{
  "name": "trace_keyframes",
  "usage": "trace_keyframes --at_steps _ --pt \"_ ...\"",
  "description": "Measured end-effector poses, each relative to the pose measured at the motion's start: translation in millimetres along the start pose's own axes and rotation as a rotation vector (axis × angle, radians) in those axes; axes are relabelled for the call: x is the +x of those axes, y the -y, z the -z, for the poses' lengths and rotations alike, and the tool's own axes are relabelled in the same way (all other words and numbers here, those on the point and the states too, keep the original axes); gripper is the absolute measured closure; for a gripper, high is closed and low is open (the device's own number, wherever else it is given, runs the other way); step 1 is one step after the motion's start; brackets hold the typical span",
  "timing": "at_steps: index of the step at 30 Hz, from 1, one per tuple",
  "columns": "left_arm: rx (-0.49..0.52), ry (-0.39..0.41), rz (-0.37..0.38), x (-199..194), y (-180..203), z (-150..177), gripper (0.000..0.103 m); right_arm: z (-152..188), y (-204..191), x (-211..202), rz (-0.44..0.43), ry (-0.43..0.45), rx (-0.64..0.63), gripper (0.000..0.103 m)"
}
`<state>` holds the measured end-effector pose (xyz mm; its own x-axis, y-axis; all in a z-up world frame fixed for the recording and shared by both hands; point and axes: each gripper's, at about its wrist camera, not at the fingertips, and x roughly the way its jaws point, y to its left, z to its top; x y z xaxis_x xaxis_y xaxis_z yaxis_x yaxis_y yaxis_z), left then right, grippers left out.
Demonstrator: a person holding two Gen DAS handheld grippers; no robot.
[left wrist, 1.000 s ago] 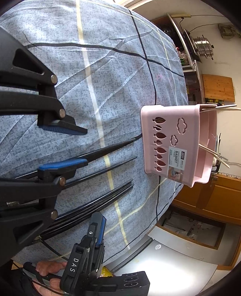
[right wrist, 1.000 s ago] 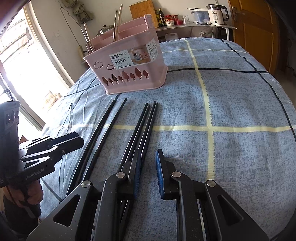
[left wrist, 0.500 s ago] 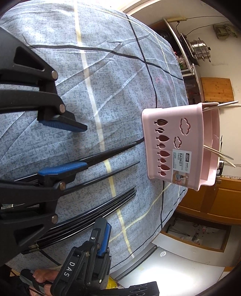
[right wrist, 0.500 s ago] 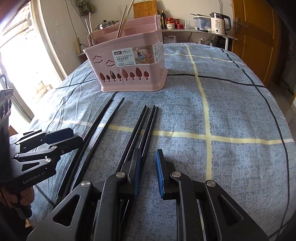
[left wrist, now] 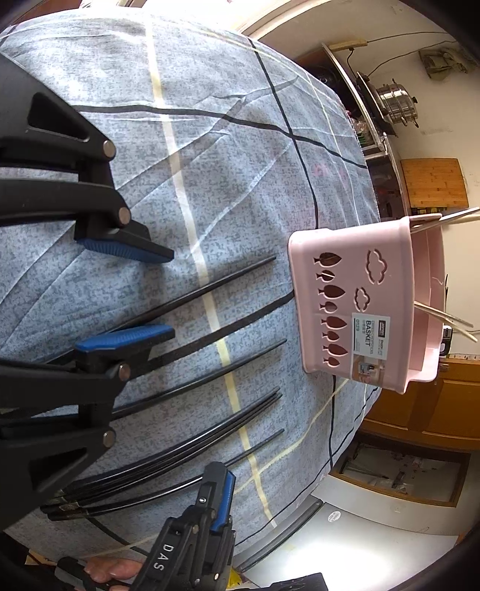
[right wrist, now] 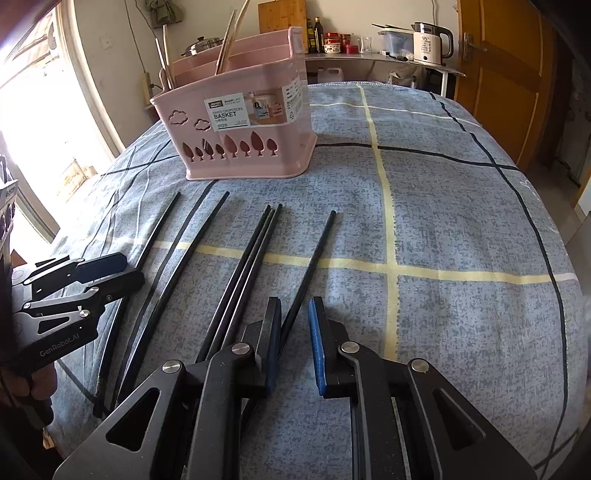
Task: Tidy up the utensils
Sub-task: 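Reach to the black chopsticks and close the left tool on one while the right tool closes on another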
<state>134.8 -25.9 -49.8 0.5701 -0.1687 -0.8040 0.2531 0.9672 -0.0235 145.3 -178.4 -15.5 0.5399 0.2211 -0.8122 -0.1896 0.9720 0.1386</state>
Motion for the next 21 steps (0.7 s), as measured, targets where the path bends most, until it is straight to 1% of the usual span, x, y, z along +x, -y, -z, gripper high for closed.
trace_keyframes --at_steps 2,6,8,12,15,16,17,18,21 --pt "0.01 -0.016 -0.003 4.9 -0.9 -9.1 0.067 -7.6 5.0 2.6 -0.003 -0.005 0.02 0.088" --pt "-0.019 -0.038 0.026 18.4 -7.5 -29.6 0.067 -24.3 13.8 12.9 0.007 -0.017 0.059 0.088" --pt "-0.036 -0.043 0.028 24.4 -11.2 -38.4 0.069 -31.6 17.7 18.1 0.01 -0.018 0.072 0.088" --pt "-0.041 -0.041 0.015 32.7 -12.3 -48.6 0.076 -42.8 24.1 25.8 0.011 -0.014 0.096 0.088" --pt "-0.042 -0.039 0.013 34.8 -13.2 -49.9 0.082 -47.4 25.3 28.8 0.011 -0.017 0.091 0.089" --pt "-0.041 -0.04 0.013 34.8 -13.6 -50.2 0.086 -47.8 25.6 29.2 0.013 -0.018 0.086 0.09" --pt "-0.043 -0.042 0.014 34.5 -14.5 -49.5 0.088 -47.2 25.9 28.8 0.017 -0.02 0.082 0.094" --pt "-0.049 -0.046 0.019 34.1 -16.3 -49.0 0.09 -46.0 26.8 28.0 0.014 -0.022 0.085 0.094" --pt "-0.064 -0.065 0.032 33.9 -21.1 -50.6 0.092 -44.6 28.4 26.5 0.006 -0.033 0.098 0.094"
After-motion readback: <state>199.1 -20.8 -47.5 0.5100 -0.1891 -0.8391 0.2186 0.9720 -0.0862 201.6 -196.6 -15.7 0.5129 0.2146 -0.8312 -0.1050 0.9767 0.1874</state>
